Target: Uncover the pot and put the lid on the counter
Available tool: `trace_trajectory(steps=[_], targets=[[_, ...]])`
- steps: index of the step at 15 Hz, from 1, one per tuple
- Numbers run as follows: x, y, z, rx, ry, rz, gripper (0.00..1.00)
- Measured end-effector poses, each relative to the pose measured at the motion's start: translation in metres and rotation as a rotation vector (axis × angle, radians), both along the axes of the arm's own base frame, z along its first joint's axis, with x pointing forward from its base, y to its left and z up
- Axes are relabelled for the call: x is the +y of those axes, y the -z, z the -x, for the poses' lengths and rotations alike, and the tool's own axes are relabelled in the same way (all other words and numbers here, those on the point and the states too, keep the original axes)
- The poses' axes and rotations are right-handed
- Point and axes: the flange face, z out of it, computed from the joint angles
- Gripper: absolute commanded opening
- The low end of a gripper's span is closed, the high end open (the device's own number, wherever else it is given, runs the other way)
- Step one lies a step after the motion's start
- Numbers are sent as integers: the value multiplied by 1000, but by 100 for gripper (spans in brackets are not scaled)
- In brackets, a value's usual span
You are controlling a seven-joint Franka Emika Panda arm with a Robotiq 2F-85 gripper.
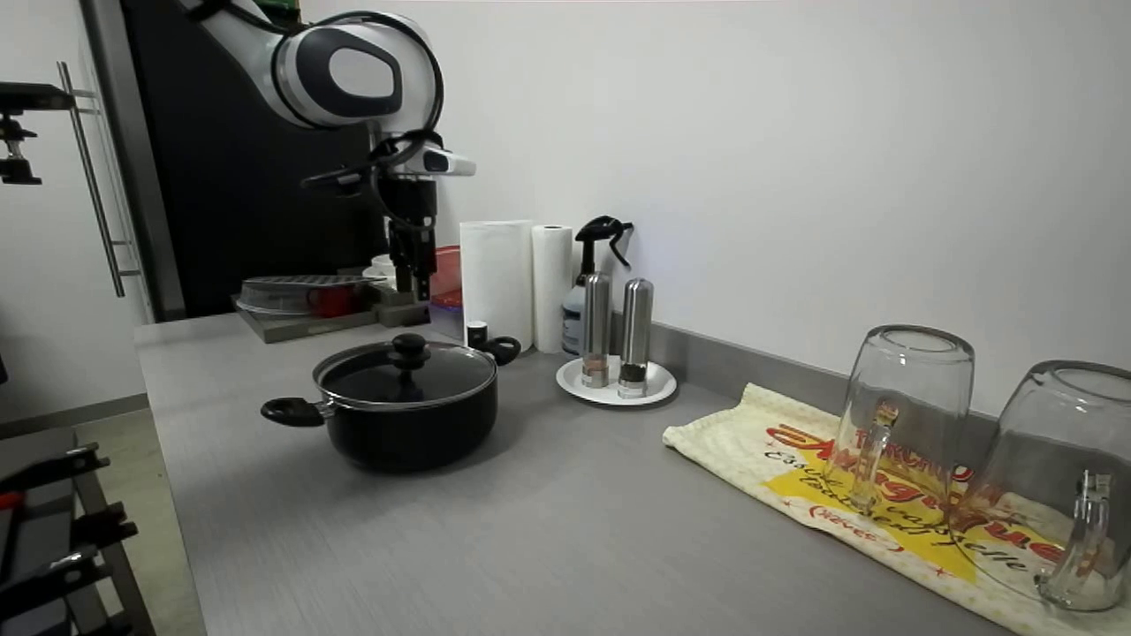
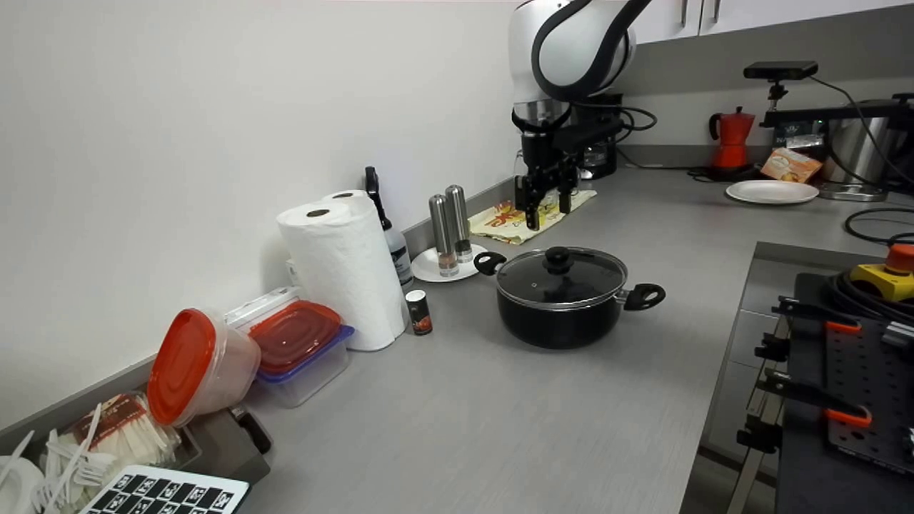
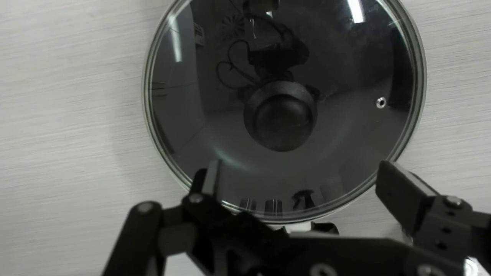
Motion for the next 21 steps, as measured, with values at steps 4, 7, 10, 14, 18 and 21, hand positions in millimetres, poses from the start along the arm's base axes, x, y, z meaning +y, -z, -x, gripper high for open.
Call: trace_trajectory(steps=[4, 7, 10, 14, 18, 21], targets=[[-7, 17, 1, 30, 12, 4, 100], [-7, 18, 0, 30, 12, 5, 100], [-7, 17, -1, 28, 11, 5, 100], [-7, 17, -1, 27, 11, 5, 100], [-7, 17, -1, 28, 12, 4, 100], [-8, 26, 5, 49, 13, 5, 100]])
